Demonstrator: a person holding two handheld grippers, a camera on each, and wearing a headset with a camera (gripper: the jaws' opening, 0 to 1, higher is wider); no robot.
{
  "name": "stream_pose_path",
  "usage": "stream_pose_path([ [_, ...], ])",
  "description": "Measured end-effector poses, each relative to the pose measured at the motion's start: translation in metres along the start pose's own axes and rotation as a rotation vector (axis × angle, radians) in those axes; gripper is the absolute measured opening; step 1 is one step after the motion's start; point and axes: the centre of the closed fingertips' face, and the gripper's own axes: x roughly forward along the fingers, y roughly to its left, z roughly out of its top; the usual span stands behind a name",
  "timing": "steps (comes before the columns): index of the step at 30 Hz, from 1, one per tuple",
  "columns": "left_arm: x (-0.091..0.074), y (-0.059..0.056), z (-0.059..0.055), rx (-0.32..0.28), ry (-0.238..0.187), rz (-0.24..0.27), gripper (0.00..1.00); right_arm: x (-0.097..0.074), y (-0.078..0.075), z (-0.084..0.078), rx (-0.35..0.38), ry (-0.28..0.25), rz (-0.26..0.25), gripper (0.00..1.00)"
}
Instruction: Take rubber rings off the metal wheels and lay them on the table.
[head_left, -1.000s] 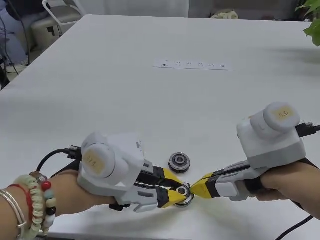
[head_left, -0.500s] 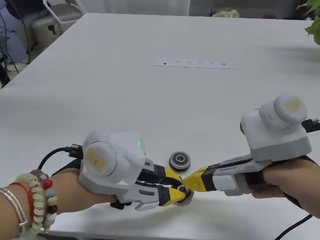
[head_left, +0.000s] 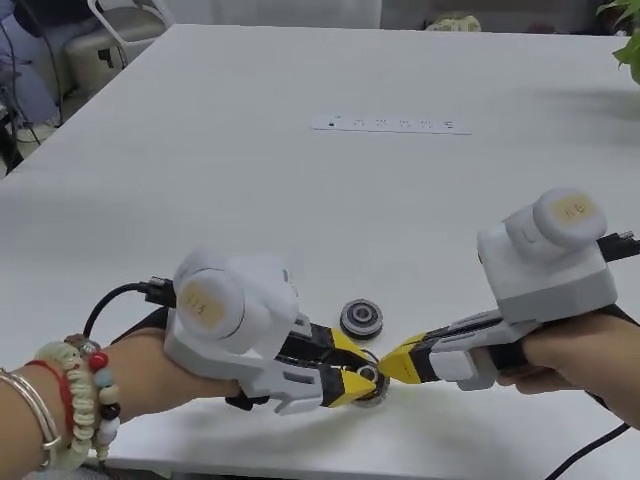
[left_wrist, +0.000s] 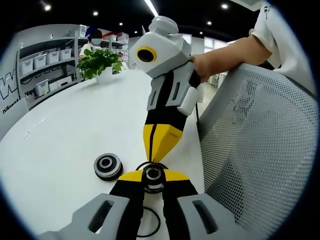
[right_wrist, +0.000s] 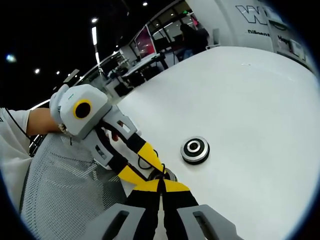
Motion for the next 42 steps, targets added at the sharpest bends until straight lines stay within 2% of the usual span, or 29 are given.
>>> stream_pose_path([
  [3, 0.0, 0.0, 0.0, 0.013, 0.02, -0.008, 0.08, 0.0, -0.002, -0.001, -0.005, 0.005, -0.007, 0.0],
  [7, -0.002, 0.0, 0.001, 0.0, 0.043, -0.021, 0.09, -0.002, -0.005, -0.002, 0.002, 0.008, -0.011, 0.0],
  [11, -0.008, 0.004, 0.007, 0.014, 0.033, -0.019, 0.12, -0.003, -0.006, -0.001, 0.011, 0.001, -0.014, 0.0],
  [15, -0.014, 0.006, 0.018, -0.001, 0.009, -0.022, 0.25, -0.003, -0.007, 0.0, 0.017, -0.004, -0.018, 0.0],
  [16, -0.016, 0.008, 0.023, -0.039, -0.006, -0.008, 0.3, -0.003, -0.007, -0.001, 0.015, -0.003, -0.018, 0.0],
  [17, -0.017, 0.009, 0.027, -0.051, -0.016, -0.004, 0.35, -0.003, -0.007, -0.001, 0.015, -0.004, -0.02, 0.0],
  [19, -0.022, 0.01, 0.036, -0.047, -0.046, 0.0, 0.42, -0.003, -0.006, 0.0, 0.016, -0.007, -0.021, 0.0],
  [23, -0.032, 0.007, 0.047, -0.058, -0.046, -0.012, 0.47, -0.004, -0.007, 0.001, 0.018, -0.014, -0.021, 0.0],
  [24, -0.035, 0.005, 0.048, -0.051, -0.039, -0.019, 0.48, -0.004, -0.007, 0.001, 0.019, -0.015, -0.018, 0.0],
  [25, -0.039, 0.002, 0.051, -0.023, -0.035, -0.03, 0.5, -0.005, -0.006, 0.002, 0.021, -0.016, -0.013, 0.0],
  [27, -0.046, 0.003, 0.053, 0.05, -0.014, -0.015, 0.54, -0.005, -0.007, 0.002, 0.019, -0.018, -0.016, 0.0],
  [31, -0.058, 0.007, 0.054, 0.078, 0.015, 0.026, 0.69, -0.007, -0.007, 0.004, 0.021, -0.027, -0.016, 0.0],
  [33, -0.066, 0.007, 0.057, 0.089, 0.009, 0.037, 0.75, -0.008, -0.008, 0.004, 0.02, -0.03, -0.02, 0.0],
  [38, -0.085, 0.007, 0.064, 0.081, -0.02, 0.064, 0.78, -0.01, -0.008, 0.01, 0.014, -0.052, -0.024, 0.0],
  [42, -0.103, 0.007, 0.064, 0.102, -0.017, 0.097, 0.83, -0.011, -0.008, 0.011, 0.007, -0.058, -0.028, 0.0],
])
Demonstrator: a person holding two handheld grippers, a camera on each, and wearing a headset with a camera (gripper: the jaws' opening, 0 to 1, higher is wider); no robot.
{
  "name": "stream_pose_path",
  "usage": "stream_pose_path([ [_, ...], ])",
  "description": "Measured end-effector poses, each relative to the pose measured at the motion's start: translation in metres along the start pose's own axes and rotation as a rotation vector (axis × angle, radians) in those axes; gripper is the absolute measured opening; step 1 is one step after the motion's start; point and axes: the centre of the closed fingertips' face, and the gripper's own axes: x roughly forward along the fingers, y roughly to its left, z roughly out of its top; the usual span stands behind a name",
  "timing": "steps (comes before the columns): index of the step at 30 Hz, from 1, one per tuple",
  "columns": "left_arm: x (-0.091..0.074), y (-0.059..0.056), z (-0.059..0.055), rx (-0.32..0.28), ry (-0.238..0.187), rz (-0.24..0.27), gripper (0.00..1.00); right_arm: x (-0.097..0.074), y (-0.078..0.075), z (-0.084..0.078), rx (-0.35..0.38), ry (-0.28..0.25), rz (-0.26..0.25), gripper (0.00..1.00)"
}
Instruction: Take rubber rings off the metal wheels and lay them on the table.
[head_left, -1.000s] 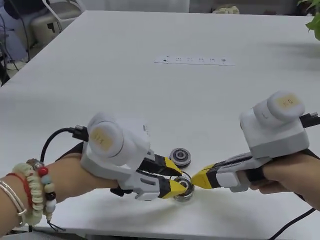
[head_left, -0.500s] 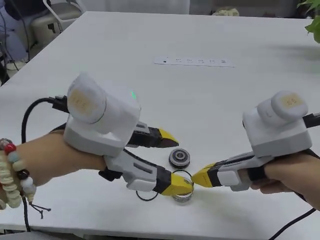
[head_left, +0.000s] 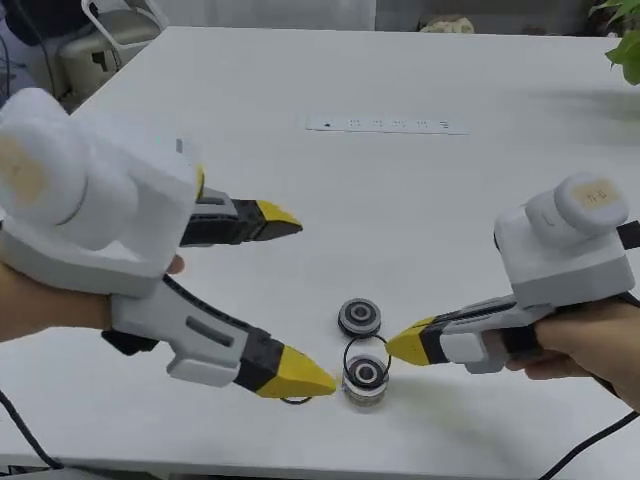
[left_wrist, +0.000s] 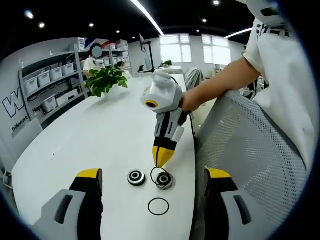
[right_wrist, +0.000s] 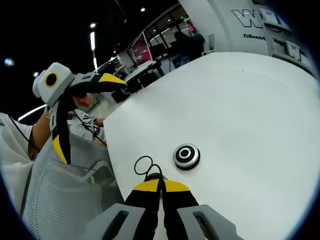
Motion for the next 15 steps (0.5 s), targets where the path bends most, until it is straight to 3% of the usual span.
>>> stream_pose_path([
  [8, -0.027, -0.002, -0.006, -0.023, -0.012, 0.062, 0.84, -0.003, 0.003, 0.006, -0.002, -0.025, -0.008, 0.0],
  [15, -0.047, -0.006, -0.026, -0.115, -0.026, 0.122, 0.86, -0.005, 0.003, 0.014, -0.002, -0.058, -0.021, 0.0],
])
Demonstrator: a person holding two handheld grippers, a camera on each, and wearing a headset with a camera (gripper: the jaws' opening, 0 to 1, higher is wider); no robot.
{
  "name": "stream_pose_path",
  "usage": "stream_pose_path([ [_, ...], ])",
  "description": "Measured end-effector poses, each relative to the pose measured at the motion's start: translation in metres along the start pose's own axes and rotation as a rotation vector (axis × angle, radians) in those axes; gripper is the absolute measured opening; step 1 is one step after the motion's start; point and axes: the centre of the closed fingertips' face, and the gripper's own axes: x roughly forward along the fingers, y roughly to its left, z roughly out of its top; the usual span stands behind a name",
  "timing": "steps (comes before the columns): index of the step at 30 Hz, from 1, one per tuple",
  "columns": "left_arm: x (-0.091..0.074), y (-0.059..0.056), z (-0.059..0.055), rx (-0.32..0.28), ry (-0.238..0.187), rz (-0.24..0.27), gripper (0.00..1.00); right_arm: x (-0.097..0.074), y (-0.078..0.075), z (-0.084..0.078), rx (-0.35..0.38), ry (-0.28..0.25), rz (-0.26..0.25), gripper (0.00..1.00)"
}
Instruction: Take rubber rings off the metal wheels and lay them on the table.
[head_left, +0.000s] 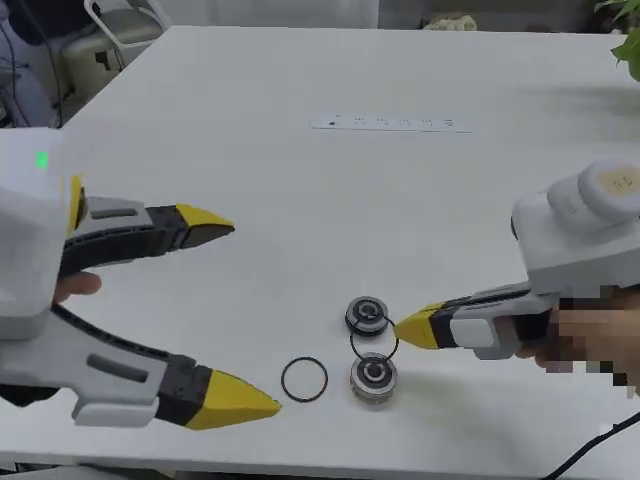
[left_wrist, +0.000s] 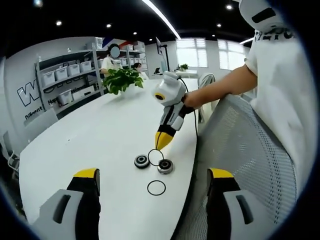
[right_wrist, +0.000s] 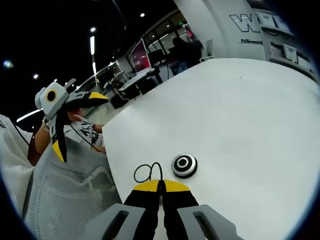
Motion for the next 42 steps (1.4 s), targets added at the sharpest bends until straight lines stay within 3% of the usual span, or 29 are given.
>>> stream_pose_path([
  [4, -0.009, 0.001, -0.013, -0.022, 0.019, 0.04, 0.88, 0.0, 0.001, 0.003, -0.003, -0.011, -0.001, 0.0],
  [13, -0.024, 0.004, -0.032, -0.069, 0.028, 0.129, 0.88, 0.003, 0.006, 0.007, 0.003, -0.031, 0.02, 0.0],
  [23, -0.019, -0.004, -0.041, -0.131, 0.018, 0.134, 0.89, 0.013, 0.026, 0.01, -0.045, -0.031, 0.062, 0.0],
  [29, -0.02, 0.002, -0.043, -0.165, -0.003, 0.168, 0.84, 0.02, 0.032, 0.01, -0.064, -0.019, 0.081, 0.0],
  [35, -0.017, 0.001, -0.048, -0.222, -0.006, 0.161, 0.87, 0.029, 0.035, 0.003, -0.121, 0.018, 0.064, 0.0],
  [39, -0.015, -0.001, -0.05, -0.207, 0.009, 0.151, 0.88, 0.035, 0.037, 0.0, -0.16, 0.031, 0.054, 0.0],
  [42, -0.014, -0.004, -0.052, -0.232, 0.011, 0.129, 0.9, 0.04, 0.038, -0.001, -0.17, 0.039, 0.053, 0.0],
])
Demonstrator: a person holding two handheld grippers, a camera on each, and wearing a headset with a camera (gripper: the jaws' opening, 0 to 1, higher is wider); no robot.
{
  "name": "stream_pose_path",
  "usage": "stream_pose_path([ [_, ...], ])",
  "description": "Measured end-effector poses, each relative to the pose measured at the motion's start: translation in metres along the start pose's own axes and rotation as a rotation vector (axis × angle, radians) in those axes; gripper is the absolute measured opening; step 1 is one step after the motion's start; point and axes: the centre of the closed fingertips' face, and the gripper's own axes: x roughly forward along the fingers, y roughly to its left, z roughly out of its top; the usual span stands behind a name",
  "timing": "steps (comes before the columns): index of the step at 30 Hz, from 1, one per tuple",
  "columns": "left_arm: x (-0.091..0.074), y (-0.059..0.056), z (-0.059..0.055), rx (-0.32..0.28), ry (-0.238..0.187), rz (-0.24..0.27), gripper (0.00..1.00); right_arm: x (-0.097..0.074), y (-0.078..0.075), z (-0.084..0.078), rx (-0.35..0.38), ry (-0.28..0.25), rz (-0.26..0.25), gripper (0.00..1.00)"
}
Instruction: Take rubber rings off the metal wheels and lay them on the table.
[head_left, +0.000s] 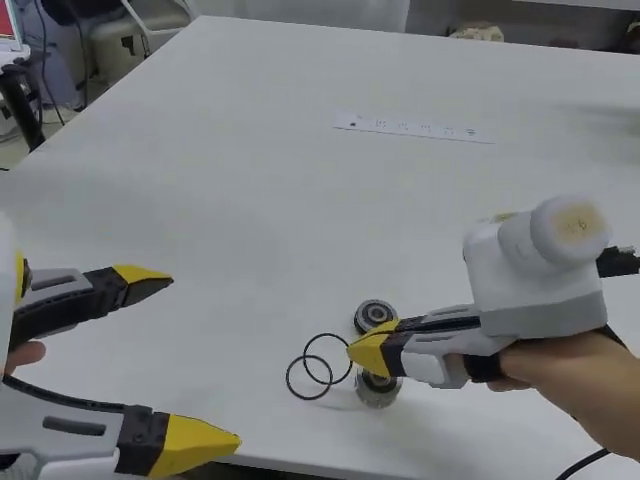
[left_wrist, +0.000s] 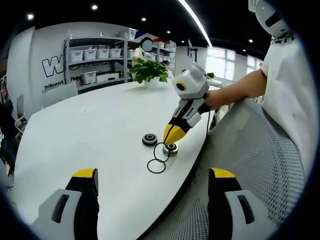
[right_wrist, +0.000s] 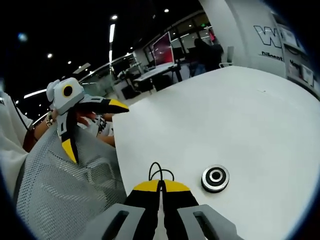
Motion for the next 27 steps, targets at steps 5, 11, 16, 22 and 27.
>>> stream_pose_path([
  [5, 0.001, -0.001, -0.003, 0.003, 0.016, -0.008, 0.92, 0.008, 0.001, -0.005, -0.039, 0.028, -0.011, 0.0],
  [11, 0.001, -0.002, -0.007, -0.001, 0.032, -0.011, 0.92, 0.012, -0.004, -0.01, -0.108, 0.055, -0.05, 0.0],
  [16, 0.001, -0.001, -0.007, -0.009, 0.034, -0.009, 0.92, 0.013, -0.01, -0.014, -0.17, 0.079, -0.086, 0.0],
  [22, 0.001, 0.001, -0.008, -0.007, 0.04, 0.002, 0.9, 0.013, -0.012, -0.014, -0.178, 0.079, -0.092, 0.01],
  [27, 0.001, 0.0, -0.009, -0.013, 0.042, 0.002, 0.88, 0.013, -0.016, -0.014, -0.188, 0.082, -0.102, 0.03],
])
